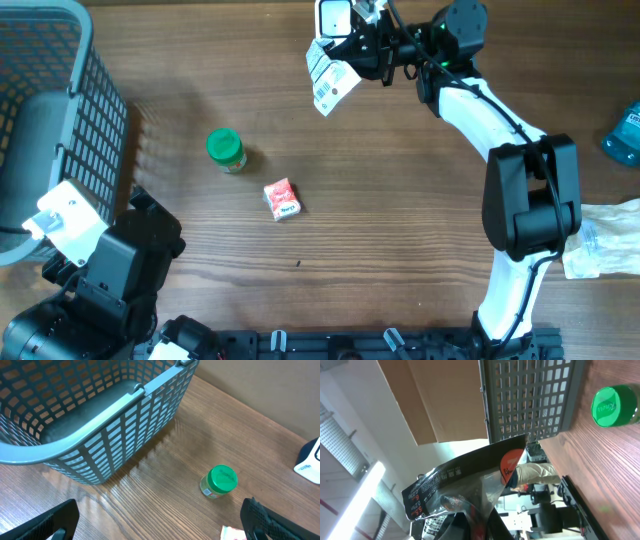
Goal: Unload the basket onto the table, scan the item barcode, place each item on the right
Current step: 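Lift the packet with the right gripper toward the scanner, then hold the packet in front of the white scanner with the right gripper, then carry the packet right and drop it at the table's right edge, then reach the right gripper over the red-white snack box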
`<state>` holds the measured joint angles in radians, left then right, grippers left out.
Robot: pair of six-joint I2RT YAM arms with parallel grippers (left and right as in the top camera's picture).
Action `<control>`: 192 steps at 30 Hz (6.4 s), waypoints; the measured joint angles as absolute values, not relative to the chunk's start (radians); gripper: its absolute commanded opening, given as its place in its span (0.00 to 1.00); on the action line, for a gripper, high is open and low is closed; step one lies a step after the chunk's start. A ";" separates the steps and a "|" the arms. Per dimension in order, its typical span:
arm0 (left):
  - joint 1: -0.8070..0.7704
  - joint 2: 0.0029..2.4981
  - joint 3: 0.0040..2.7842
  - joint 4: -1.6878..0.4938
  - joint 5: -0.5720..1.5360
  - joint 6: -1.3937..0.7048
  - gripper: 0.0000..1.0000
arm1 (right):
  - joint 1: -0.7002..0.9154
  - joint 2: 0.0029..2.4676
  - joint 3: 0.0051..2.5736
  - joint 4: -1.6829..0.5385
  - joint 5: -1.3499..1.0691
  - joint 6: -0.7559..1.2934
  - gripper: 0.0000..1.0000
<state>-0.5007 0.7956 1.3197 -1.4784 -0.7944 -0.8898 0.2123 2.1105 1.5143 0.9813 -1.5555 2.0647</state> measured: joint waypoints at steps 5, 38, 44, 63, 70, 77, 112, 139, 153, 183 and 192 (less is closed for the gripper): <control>-0.501 0.796 1.320 -1.478 -0.794 -0.890 1.00 | 0.163 2.111 1.514 0.841 -1.559 2.069 0.10; -0.501 0.796 1.320 -1.478 -0.794 -0.890 1.00 | 0.108 2.109 1.711 -0.199 -0.572 1.427 0.05; -0.501 0.796 1.320 -1.478 -0.794 -0.890 1.00 | 0.202 2.109 1.817 -0.382 -0.263 1.140 0.06; -0.501 0.796 1.320 -1.478 -0.794 -0.890 1.00 | 0.375 2.136 1.857 0.026 0.277 -0.309 0.05; -0.501 0.796 1.320 -1.479 -0.794 -0.890 1.00 | 0.457 2.283 1.861 0.244 0.262 -0.506 0.05; -0.501 0.796 1.320 -1.478 -0.794 -0.890 1.00 | 0.477 2.379 1.861 0.304 0.243 -0.612 0.05; -0.501 0.796 1.320 -1.478 -0.794 -0.890 1.00 | 0.401 2.241 1.863 -0.058 0.401 -0.596 0.05; -0.501 0.796 1.320 -1.478 -0.794 -0.890 1.00 | -0.453 2.115 1.417 -0.857 0.657 0.766 1.00; -0.501 0.796 1.320 -1.478 -0.794 -0.890 1.00 | -0.357 1.993 1.514 -0.945 0.392 0.713 1.00; -0.501 0.796 1.320 -1.478 -0.794 -0.890 1.00 | 0.527 1.946 1.536 -0.932 -0.292 0.743 1.00; -0.501 0.796 1.320 -1.478 -0.794 -0.890 1.00 | 0.615 1.946 1.536 -1.062 -0.472 1.329 1.00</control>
<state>-0.5007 0.7956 1.3197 -1.4780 -0.7944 -0.8898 0.6147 1.9465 1.5360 -1.0622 -0.4721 1.3293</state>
